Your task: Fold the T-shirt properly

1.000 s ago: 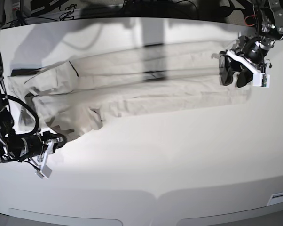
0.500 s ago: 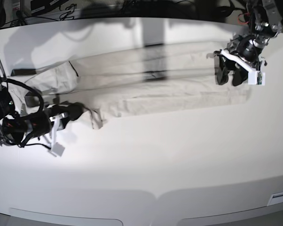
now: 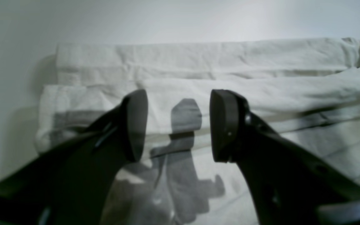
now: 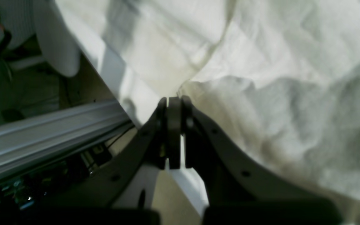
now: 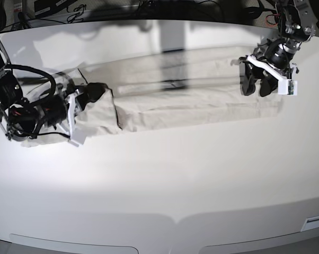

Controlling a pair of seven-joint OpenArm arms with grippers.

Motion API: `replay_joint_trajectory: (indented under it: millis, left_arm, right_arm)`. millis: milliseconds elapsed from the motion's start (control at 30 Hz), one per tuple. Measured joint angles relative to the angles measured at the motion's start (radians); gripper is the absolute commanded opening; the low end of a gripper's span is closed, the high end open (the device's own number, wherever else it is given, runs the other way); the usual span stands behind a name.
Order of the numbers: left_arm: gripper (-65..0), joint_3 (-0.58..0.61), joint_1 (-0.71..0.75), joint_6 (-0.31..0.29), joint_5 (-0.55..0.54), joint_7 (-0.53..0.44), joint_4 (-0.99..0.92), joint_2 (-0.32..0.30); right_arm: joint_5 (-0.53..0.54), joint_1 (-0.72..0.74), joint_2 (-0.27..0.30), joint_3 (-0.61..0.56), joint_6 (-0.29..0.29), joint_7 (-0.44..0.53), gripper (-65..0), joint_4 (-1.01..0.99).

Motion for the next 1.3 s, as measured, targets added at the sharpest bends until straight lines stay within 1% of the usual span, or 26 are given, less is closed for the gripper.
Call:
replay_joint_trajectory:
  millis: [200, 233, 300, 367, 433, 667, 733, 800, 833, 933, 1067, 1100, 1133, 1167, 1300]
  left_arm:
    - [-33.4, 0.000, 0.000, 0.000, 0.000, 0.000, 0.000, 0.000]
    - [-33.5, 0.000, 0.000, 0.000, 0.000, 0.000, 0.000, 0.000]
    - [-33.5, 0.000, 0.000, 0.000, 0.000, 0.000, 0.000, 0.000]
    - [-33.4, 0.000, 0.000, 0.000, 0.000, 0.000, 0.000, 0.000]
    - [-33.4, 0.000, 0.000, 0.000, 0.000, 0.000, 0.000, 0.000]
    - [-33.4, 0.000, 0.000, 0.000, 0.000, 0.000, 0.000, 0.000]
    - [-33.4, 0.000, 0.000, 0.000, 0.000, 0.000, 0.000, 0.000]
    - [-33.4, 0.000, 0.000, 0.000, 0.000, 0.000, 0.000, -0.001]
    - [-33.4, 0.000, 0.000, 0.000, 0.000, 0.000, 0.000, -0.001]
    - [-33.4, 0.000, 0.000, 0.000, 0.000, 0.000, 0.000, -0.002]
    - [-33.4, 0.000, 0.000, 0.002, 0.004, 0.002, 0.000, -0.006]
    - [-33.4, -0.003, 0.000, 0.018, 0.003, 0.013, 0.000, -0.009]
    - [-33.4, -0.011, 0.000, 0.044, 0.004, 0.015, 0.000, -0.013]
    - [-33.4, -0.029, 0.000, 0.058, 0.004, 0.016, 0.000, -0.018]
    - [-33.4, -0.128, 0.000, 0.065, 0.000, 0.026, 0.002, -0.043]
  right_arm:
    - [0.001, -0.004, 0.000, 0.000, 0.000, 0.003, -65.0, 0.002]
    - [0.000, -0.004, 0.000, 0.000, 0.000, 0.013, -63.3, 0.002]
    - [0.001, -0.003, 0.000, 0.000, 0.000, 0.054, -52.9, 0.002]
    - [0.001, -0.003, 0.000, 0.000, 0.000, 0.073, -43.3, 0.002]
    - [0.001, -0.003, 0.000, 0.000, 0.000, 0.074, -37.9, 0.002]
    - [0.001, 0.043, 0.000, 0.000, 0.000, 0.076, -37.4, 0.002]
    - [0.001, 0.070, 0.003, 0.000, 0.000, 0.123, -37.4, 0.002]
    - [0.001, 0.098, 0.011, 0.000, -0.001, 0.206, -37.4, 0.002]
    - [-0.027, 0.114, 0.013, 0.000, 0.000, 0.244, -37.4, 0.002]
    - [-0.179, 0.143, 0.011, 0.000, -0.002, 0.352, -37.4, 0.004]
    - [-0.375, 0.145, 0.011, 0.000, -0.004, 0.470, -37.4, 0.003]
    - [-0.411, 0.145, 0.011, 0.000, -0.004, 0.492, -37.4, 0.003]
    - [-0.437, 0.146, 0.011, 0.000, -0.009, 0.501, -37.4, 0.003]
    - [-0.443, 0.145, 0.011, 0.000, -0.036, 0.500, -37.4, 0.003]
    - [-0.456, 0.145, 0.011, 0.000, -0.042, 0.498, -37.4, 0.003]
